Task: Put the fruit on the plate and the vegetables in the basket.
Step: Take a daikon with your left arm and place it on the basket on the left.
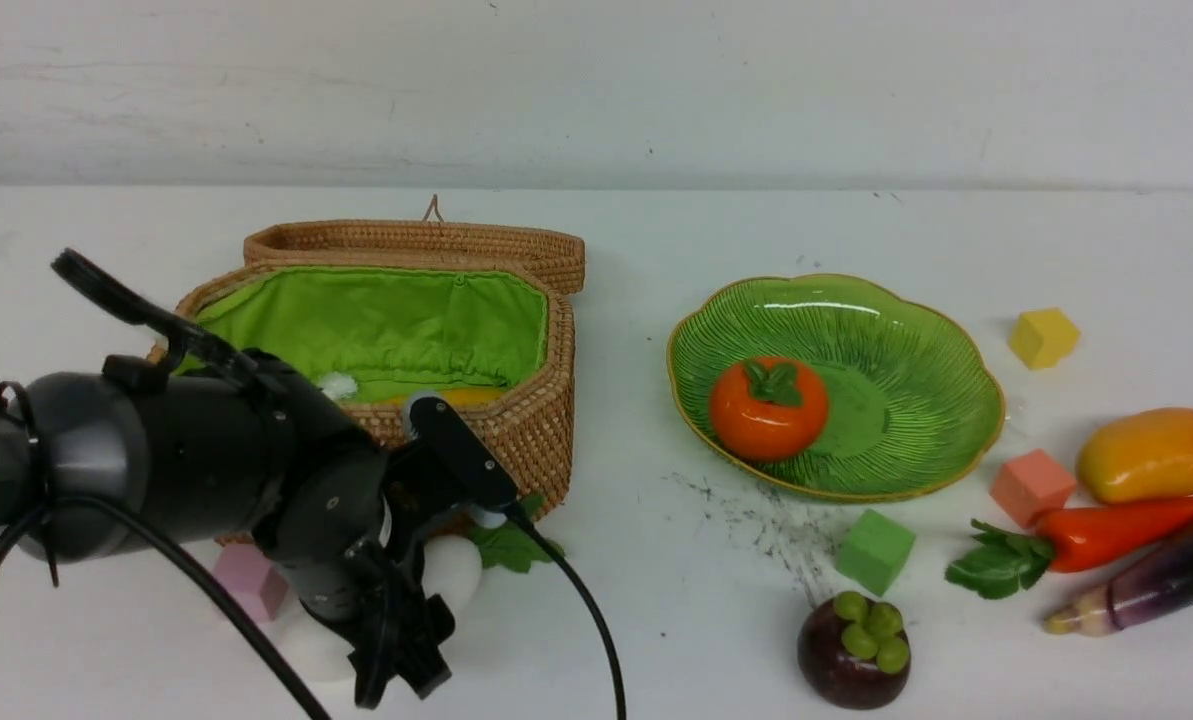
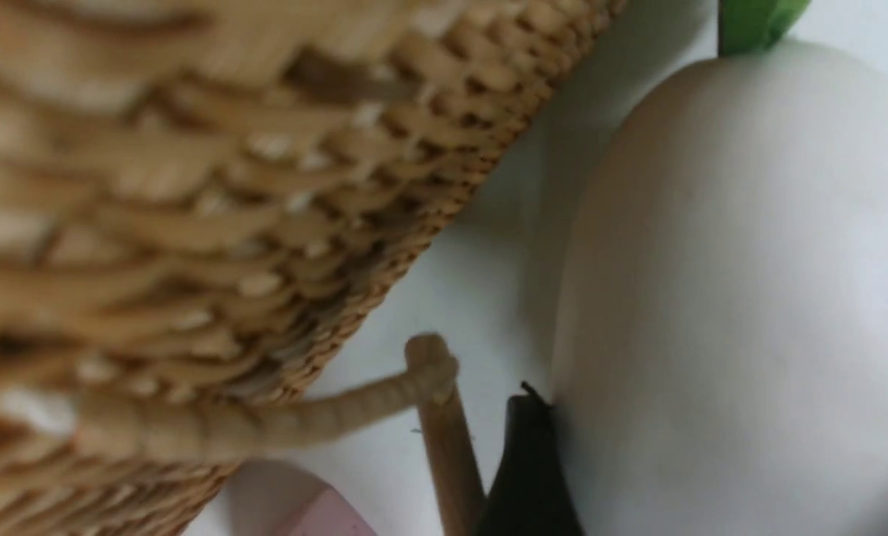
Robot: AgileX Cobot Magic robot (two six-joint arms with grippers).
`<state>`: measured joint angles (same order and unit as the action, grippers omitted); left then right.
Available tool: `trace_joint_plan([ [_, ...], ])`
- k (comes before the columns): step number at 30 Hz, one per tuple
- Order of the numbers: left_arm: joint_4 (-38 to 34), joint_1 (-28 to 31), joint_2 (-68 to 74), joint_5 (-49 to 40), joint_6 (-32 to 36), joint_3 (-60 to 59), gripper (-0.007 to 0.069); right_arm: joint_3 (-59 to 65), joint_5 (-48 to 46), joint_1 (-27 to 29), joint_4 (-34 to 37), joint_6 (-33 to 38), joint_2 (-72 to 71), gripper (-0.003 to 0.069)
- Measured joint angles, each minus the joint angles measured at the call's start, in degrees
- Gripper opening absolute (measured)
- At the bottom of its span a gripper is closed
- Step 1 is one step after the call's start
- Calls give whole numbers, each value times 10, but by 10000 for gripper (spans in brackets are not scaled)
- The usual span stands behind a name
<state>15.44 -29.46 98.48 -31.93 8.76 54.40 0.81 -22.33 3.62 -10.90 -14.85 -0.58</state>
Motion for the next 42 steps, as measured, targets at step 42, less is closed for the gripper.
trace_joint_plan([
  [42, -33, 45, -173, -131, 140, 125, 510, 0, 0, 0, 0, 0, 0, 243],
])
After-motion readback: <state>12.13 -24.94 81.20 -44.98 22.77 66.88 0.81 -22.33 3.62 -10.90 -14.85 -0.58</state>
